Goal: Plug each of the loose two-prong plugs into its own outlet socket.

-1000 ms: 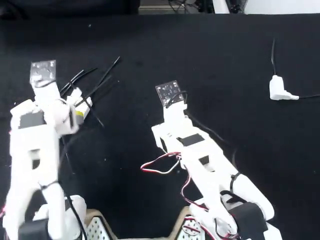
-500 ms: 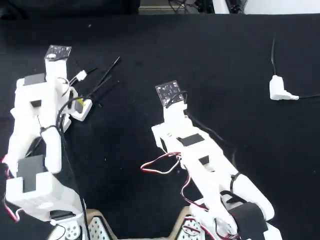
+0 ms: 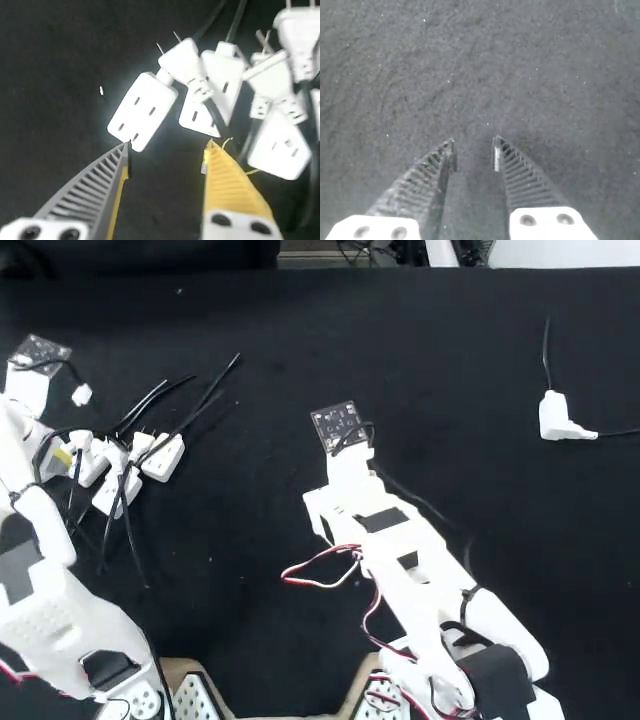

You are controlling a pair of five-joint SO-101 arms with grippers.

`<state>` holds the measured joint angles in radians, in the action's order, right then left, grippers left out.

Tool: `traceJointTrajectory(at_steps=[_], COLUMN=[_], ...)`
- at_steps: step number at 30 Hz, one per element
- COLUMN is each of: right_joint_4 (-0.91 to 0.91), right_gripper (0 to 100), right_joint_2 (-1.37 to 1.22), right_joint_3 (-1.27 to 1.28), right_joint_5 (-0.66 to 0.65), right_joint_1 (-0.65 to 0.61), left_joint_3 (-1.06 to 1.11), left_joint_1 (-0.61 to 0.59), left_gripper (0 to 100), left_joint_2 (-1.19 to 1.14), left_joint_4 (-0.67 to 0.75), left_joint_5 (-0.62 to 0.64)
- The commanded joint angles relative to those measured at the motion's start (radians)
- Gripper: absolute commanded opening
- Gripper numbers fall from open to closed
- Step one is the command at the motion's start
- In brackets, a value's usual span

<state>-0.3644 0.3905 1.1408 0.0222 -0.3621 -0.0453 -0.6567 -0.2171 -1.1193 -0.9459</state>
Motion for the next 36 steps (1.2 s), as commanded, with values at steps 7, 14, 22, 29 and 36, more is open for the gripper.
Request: traceJointTrajectory(at_steps=[7,14,22,29,36], right_joint_4=[0.029,0.029,0.031,0.049,0.057], right_gripper=[11.6,11.6,11.6,11.6,11.6], right_joint_2=[0.039,0.039,0.039,0.039,0.039], right_joint_3=[0.001,0.001,0.001,0.007,0.007], right_joint_5=[0.002,0.002,0.000,0.000,0.000], right_joint_1=[-0.008,-0.008,-0.008,-0.008,-0.008], left_joint_3=[-0.309,-0.444,-0.631,-0.696,-0.868], left_joint_1=[-0.056,-0.054,-0.039,-0.036,-0.036], left_gripper=[24,24,24,22,6], left_joint_2=[-0.204,-0.344,-0.532,-0.592,-0.603], left_joint_4=[-0.031,-0.083,-0.084,-0.104,-0.407], left_joint_5=[-0.166,-0.255,-0.255,-0.247,-0.252])
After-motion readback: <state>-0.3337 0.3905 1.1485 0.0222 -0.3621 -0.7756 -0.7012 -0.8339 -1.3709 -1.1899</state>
